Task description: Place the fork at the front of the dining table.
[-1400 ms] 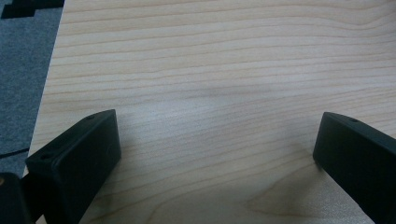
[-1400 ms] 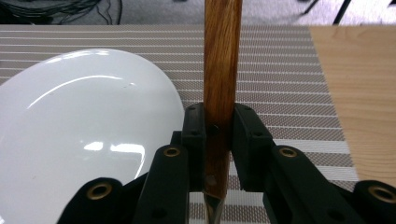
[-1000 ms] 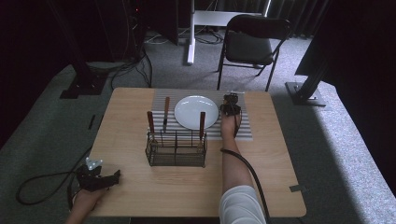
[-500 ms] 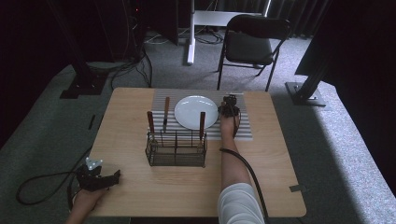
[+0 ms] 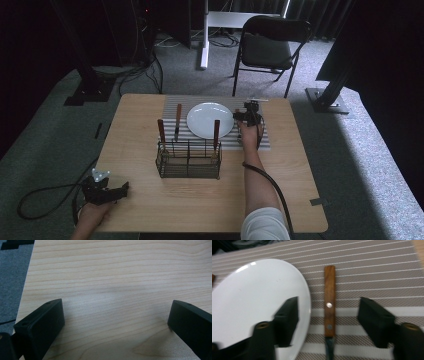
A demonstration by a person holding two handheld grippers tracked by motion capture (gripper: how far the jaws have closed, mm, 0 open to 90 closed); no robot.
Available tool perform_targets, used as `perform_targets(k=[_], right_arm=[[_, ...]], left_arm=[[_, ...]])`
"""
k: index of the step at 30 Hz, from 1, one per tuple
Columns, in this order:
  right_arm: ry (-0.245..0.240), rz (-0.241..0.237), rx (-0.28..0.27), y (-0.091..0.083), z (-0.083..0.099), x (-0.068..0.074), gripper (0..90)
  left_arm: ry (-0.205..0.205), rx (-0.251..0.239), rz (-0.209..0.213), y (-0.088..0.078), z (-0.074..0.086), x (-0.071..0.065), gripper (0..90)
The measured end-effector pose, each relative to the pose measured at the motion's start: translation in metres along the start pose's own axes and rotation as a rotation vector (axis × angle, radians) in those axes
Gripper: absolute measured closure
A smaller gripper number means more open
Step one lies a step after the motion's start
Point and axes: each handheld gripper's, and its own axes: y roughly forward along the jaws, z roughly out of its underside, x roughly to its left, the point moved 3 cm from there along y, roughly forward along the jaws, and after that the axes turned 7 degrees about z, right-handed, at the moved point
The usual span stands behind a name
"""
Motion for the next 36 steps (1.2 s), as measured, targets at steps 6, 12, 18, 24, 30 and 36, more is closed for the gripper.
perform_targets(k=[6, 12, 18, 24, 30, 36], right_arm=[[-0.084, -0.095, -0.022, -0.017, 0.007, -0.001, 17.7], [-0.192, -0.099, -0.079, -0.029, 0.020, -0.002, 14.0], [-0.234, -0.111, -0.087, -0.037, 0.034, -0.001, 14.0], [-0.253, -0.124, -0.109, -0.046, 0.046, -0.003, 14.0], [-0.240, -0.134, -0.121, -0.056, 0.060, -0.009, 14.2], [-0.244, -0.142, -0.128, -0.067, 0.074, -0.020, 14.2]], left_arm=[[0.000, 0.000, 0.000, 0.000, 0.000, 0.000, 0.6], [0.000, 0.000, 0.000, 0.000, 0.000, 0.000, 0.6], [0.000, 0.000, 0.000, 0.000, 0.000, 0.000, 0.6], [0.000, 0.000, 0.000, 0.000, 0.000, 0.000, 0.6], [0.000, 0.000, 0.000, 0.000, 0.000, 0.000, 0.6], [0.000, 0.000, 0.000, 0.000, 0.000, 0.000, 0.6]])
